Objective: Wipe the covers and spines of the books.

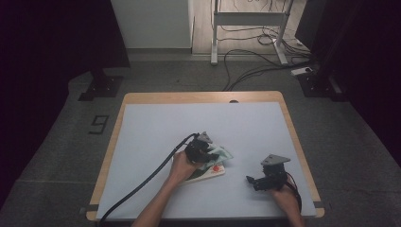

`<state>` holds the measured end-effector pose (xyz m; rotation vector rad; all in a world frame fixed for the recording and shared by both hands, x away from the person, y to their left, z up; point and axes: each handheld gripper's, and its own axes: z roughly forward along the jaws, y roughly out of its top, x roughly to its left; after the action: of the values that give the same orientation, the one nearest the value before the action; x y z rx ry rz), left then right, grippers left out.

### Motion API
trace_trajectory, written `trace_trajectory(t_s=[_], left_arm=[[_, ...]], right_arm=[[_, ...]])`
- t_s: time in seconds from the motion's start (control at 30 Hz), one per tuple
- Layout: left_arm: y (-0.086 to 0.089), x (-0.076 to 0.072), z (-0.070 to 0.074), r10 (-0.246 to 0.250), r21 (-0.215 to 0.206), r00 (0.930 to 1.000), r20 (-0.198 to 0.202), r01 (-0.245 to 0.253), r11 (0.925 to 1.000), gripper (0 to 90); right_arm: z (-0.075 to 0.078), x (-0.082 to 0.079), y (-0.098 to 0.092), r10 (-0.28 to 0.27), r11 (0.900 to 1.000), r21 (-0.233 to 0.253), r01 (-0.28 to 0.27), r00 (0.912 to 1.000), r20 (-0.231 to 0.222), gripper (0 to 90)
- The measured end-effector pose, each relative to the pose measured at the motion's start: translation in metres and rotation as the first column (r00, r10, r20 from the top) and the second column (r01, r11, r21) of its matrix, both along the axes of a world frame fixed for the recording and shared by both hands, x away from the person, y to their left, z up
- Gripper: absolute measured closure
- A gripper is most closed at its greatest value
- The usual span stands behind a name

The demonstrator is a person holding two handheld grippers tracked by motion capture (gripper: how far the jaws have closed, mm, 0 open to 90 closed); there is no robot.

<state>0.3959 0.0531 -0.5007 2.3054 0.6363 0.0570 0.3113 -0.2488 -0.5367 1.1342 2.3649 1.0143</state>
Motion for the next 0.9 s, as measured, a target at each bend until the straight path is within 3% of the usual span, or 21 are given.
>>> trace_trajectory(t_s=[0.53,0.9], left_arm=[[0.04,-0.017,0.004,0.045,0.036,0.9985,0.03,-0.046,0.9983,72.9],[0.067,-0.023,0.005,0.068,0.027,0.9977,-0.004,-0.068,0.9973,72.9]], right_arm=[[0.0,0.0,0.0,0.0,1.0,0.0,0.0,1.0,0.0,0.0],[0.0,0.0,0.0,0.0,1.0,0.0,0.0,1.0,0.0,0.0]])
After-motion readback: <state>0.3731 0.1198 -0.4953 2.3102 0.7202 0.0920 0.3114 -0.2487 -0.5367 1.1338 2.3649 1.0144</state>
